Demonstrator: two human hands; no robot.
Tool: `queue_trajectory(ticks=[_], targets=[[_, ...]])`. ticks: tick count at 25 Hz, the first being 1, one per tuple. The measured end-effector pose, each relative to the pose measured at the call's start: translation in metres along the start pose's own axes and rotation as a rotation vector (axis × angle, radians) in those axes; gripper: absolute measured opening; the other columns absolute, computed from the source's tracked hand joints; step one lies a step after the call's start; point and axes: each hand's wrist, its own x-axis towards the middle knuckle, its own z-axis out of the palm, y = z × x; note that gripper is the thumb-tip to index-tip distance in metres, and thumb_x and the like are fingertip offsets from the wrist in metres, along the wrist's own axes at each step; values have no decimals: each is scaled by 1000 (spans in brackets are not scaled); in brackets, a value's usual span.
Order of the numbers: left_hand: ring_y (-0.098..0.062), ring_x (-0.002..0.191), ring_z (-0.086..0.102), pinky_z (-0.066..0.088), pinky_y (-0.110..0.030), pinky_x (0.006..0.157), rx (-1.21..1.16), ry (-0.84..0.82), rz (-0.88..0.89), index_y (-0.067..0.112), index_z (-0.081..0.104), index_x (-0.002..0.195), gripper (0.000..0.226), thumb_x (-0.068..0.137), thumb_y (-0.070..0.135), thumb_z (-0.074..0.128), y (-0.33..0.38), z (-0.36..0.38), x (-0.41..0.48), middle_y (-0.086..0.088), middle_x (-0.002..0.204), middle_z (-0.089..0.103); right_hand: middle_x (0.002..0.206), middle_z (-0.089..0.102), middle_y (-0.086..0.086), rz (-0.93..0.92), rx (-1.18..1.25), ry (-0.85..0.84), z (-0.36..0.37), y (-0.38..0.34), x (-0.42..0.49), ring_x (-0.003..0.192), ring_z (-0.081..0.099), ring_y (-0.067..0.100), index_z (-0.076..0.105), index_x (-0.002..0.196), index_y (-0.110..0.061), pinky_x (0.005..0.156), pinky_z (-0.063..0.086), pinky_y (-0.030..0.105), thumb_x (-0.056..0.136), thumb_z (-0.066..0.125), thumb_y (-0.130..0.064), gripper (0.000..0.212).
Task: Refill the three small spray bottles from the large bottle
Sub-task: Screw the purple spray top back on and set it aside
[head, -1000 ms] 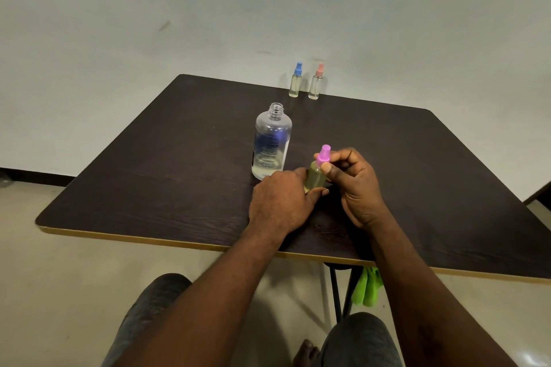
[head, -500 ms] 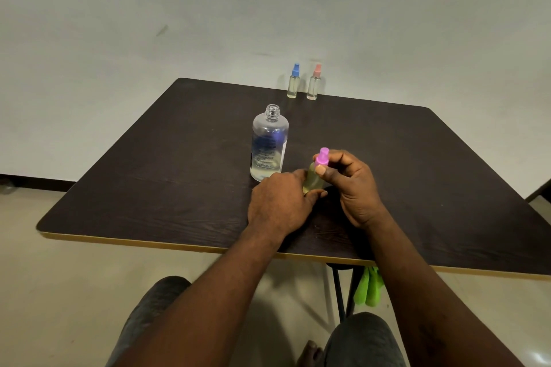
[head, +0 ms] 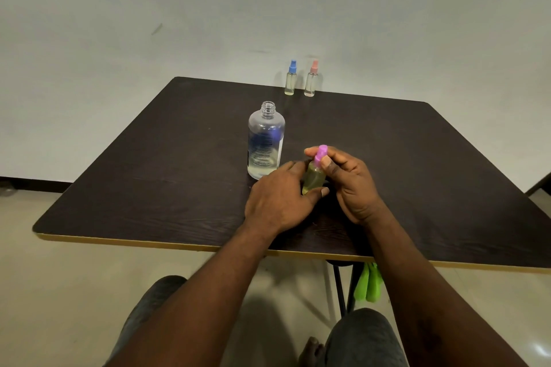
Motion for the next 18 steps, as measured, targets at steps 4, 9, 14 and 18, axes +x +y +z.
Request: queue_trajectory(ticks=[4, 9, 14, 18], targets=[[-16, 98, 69, 58, -44, 83, -86, -53, -73, 36, 59, 112, 39, 87, 64, 68, -2, -2, 4, 11, 110, 74, 126, 70, 8, -24, -29, 5, -1, 2, 2, 121, 63, 21, 79, 113, -19, 101, 54, 38, 96, 68, -28, 23], [-18, 75, 63, 48, -35, 61, 16, 103, -171, 34, 44, 91, 51, 76, 74, 73, 8, 9, 4, 9, 81, 67, 120, 69, 12, -47, -51, 110, 2, 4, 5, 109, 67, 10, 77, 110, -3, 89, 54, 26, 88, 73, -20, 28], [-17, 68, 54, 40, -33, 57, 97, 162, -164, 33, 38, 91, 55, 78, 73, 73, 13, 11, 2, 9, 73, 53, 119, 71, 12, -67, -72, 151, 0, 7, 9, 110, 68, 19, 80, 104, -10, 92, 57, 31, 87, 79, -15, 18], [-21, 85, 68, 57, -41, 72, 7, 67, -118, 32, 52, 115, 55, 82, 74, 66, 9, 8, 5, 5, 93, 72, 113, 74, 8, -18, 14, 142, 1, 8, 10, 105, 69, 18, 80, 101, -13, 85, 57, 31, 82, 84, -19, 20]])
